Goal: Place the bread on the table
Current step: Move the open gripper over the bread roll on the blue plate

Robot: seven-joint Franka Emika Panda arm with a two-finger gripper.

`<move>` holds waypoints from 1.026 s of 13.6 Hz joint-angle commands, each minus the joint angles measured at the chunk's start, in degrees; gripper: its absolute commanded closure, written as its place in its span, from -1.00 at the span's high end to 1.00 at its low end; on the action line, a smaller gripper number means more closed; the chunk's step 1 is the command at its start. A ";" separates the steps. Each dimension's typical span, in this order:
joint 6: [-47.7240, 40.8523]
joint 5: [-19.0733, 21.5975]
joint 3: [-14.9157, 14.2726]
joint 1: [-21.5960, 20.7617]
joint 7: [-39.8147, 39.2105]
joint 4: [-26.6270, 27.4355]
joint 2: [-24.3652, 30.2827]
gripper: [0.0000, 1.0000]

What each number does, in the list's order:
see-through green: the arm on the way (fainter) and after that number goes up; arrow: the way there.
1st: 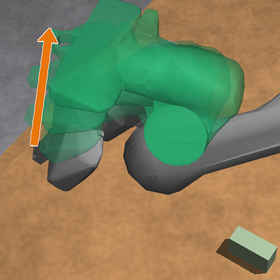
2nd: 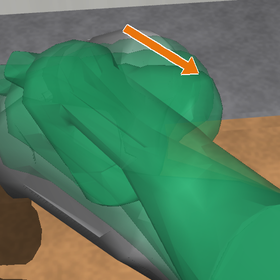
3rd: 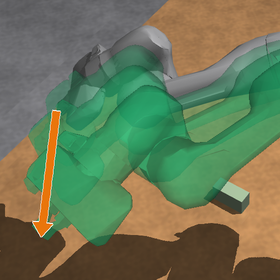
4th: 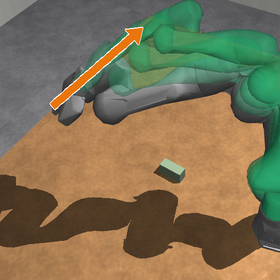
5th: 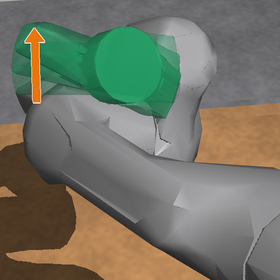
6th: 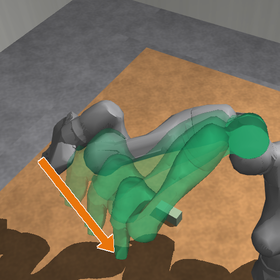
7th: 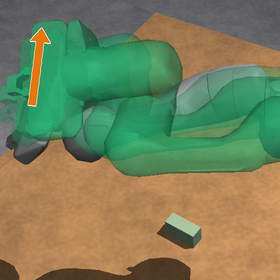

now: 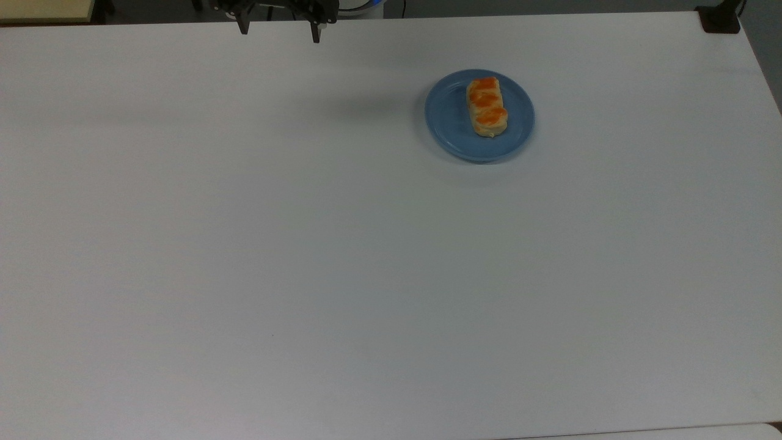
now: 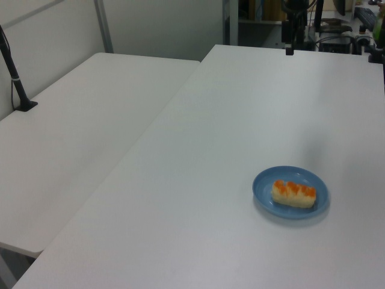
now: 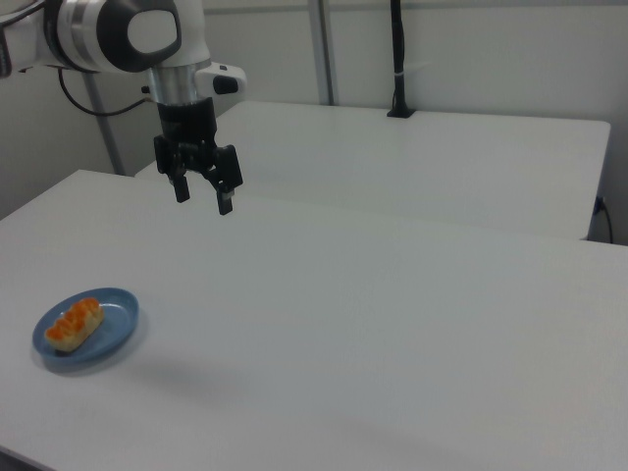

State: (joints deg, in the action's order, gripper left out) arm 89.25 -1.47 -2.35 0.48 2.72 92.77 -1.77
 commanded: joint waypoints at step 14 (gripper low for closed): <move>0.31 0.24 -1.16 -1.18 -0.35 -0.84 -2.09 1.00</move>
State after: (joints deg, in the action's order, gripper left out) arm 89.32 -1.46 -2.35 0.39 2.72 92.72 -3.59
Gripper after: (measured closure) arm 0.000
